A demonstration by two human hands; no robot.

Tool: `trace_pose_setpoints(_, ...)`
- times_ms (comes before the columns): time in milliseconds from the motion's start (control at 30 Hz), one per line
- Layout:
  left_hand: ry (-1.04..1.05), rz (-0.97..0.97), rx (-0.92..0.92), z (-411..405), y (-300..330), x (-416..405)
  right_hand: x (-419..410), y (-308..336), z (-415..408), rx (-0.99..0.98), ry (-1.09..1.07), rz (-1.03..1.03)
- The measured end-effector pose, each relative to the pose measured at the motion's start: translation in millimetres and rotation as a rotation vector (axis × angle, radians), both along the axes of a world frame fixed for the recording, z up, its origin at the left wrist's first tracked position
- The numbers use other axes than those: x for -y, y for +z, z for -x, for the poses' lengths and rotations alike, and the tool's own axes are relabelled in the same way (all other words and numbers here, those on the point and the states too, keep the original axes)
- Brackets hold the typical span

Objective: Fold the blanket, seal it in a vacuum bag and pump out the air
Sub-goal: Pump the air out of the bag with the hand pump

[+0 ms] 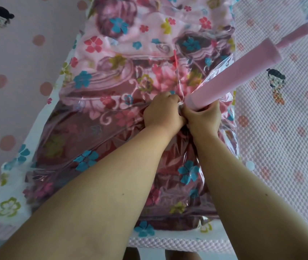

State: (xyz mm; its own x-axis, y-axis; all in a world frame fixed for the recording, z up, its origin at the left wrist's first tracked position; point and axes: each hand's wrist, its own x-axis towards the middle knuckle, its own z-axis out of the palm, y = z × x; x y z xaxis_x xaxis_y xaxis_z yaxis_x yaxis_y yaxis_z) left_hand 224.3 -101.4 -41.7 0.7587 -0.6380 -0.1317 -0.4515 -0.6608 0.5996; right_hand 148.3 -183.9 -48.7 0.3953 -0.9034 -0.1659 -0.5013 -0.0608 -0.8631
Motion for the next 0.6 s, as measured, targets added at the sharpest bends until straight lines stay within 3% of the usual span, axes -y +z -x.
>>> trace_pose_setpoints(400, -0.103, -0.064, 0.01, -13.1, -9.3, 0.3, 33.6, 0.1, 2.3, -0.08, 0.372, -0.055)
trace_pose_setpoints(600, -0.059, -0.008, 0.007, -9.6, -9.9, -0.8, 16.4, 0.8, -6.7, 0.039, 0.129, -0.096)
